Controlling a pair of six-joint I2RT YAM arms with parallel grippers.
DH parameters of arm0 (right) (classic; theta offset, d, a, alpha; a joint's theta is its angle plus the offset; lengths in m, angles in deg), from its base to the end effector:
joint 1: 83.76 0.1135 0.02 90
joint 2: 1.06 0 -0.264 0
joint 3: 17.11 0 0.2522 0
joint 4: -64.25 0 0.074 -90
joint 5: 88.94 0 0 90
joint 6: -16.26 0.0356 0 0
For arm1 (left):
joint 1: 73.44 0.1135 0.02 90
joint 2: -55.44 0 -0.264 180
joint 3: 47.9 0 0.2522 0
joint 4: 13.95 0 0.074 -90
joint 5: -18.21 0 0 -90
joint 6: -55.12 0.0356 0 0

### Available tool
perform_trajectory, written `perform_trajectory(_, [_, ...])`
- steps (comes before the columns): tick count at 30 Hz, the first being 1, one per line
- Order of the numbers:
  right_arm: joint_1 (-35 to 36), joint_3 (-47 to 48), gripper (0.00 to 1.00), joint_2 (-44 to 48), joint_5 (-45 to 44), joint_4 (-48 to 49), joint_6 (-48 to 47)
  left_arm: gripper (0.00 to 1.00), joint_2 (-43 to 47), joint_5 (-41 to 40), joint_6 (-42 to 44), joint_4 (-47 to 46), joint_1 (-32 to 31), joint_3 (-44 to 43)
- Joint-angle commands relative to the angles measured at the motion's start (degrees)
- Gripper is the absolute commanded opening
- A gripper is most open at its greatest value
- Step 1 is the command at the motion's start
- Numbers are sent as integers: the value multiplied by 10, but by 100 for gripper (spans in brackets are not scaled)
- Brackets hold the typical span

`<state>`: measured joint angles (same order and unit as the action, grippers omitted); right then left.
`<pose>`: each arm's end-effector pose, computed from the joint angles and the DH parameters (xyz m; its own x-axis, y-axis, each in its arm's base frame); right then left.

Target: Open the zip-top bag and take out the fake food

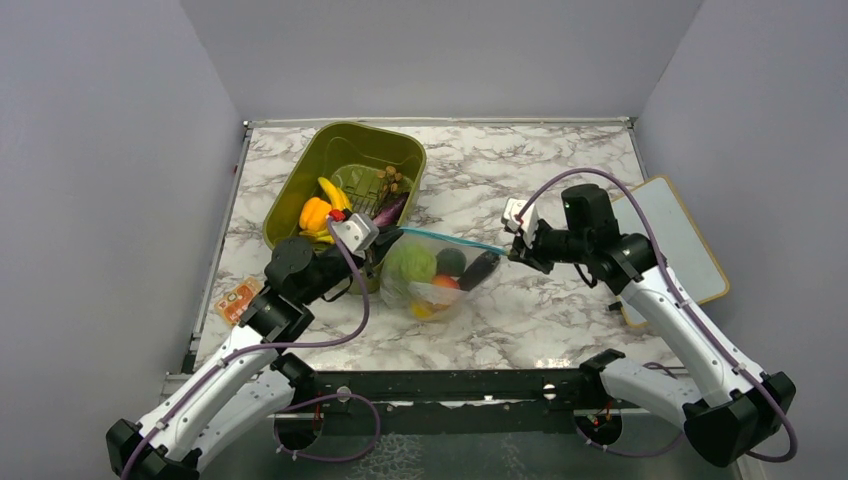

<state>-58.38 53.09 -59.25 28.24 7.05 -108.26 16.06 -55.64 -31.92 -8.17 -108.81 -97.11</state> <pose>0.1755 0.1013 0.3154 -0.1472 -0.6278 -0.7643 -0.9170 0.3762 -0.1324 0.1348 -0.1078 0.3317 0.0979 -0.0087 -0.9952 0.7782 0.6239 0.0711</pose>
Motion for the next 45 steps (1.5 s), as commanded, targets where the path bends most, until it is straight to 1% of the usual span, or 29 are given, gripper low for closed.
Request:
perform_trajectory(1, [-10, -14, 1, 13, -70, -53, -9, 0, 25, -61, 11, -32, 5, 4])
perform_trajectory(8, [-10, -12, 2, 20, -62, -57, -8, 0, 26, -59, 5, -38, 5, 9])
perform_trajectory(11, [-10, -1, 7, 24, -39, -52, -4, 0, 21, -43, 3, -45, 5, 10])
perform_trajectory(12, [-10, 4, 14, 28, -26, -47, -3, 0, 19, -35, 1, -47, 5, 10])
perform_trajectory(13, [-10, 8, 27, 34, -10, -41, 1, 0, 17, -25, 0, -50, 5, 10])
perform_trajectory(14, [-10, 12, 37, 39, 5, -30, 8, 0, 16, -13, -1, -54, 5, 11])
perform_trajectory(15, [-10, 15, 40, 46, 23, -17, 13, 0, 13, -3, -3, -59, 5, 11])
perform_trajectory(18, [-10, 23, 43, 59, 75, 27, 38, 0, 7, 24, -5, -68, 5, 11])
perform_trajectory(22, [-10, 18, 48, 57, 106, 141, 112, 0, 3, 42, -3, -73, 5, 10])
perform_trajectory(27, [-10, 22, 49, 22, 97, 251, 225, 0, 0, 62, -3, -76, 5, 8])
perform_trajectory(31, [-10, 21, 51, 1, 41, 316, 300, 0, -12, 132, 14, -52, 5, -12])
perform_trajectory(33, [-10, 19, 52, -7, 34, 331, 323, 0, -24, 176, 25, -29, 5, -29])
perform_trajectory(37, [-10, 5, 52, -12, 157, 324, 280, 0, -37, 228, 40, 8, 5, -57])
perform_trajectory(41, [-10, -18, 53, -14, 178, 323, 280, 0, -37, 237, 45, 12, 5, -63])
perform_trajectory(45, [-9, -12, 53, -32, 199, 287, 255, 0, -38, 237, 47, 15, 5, -66])
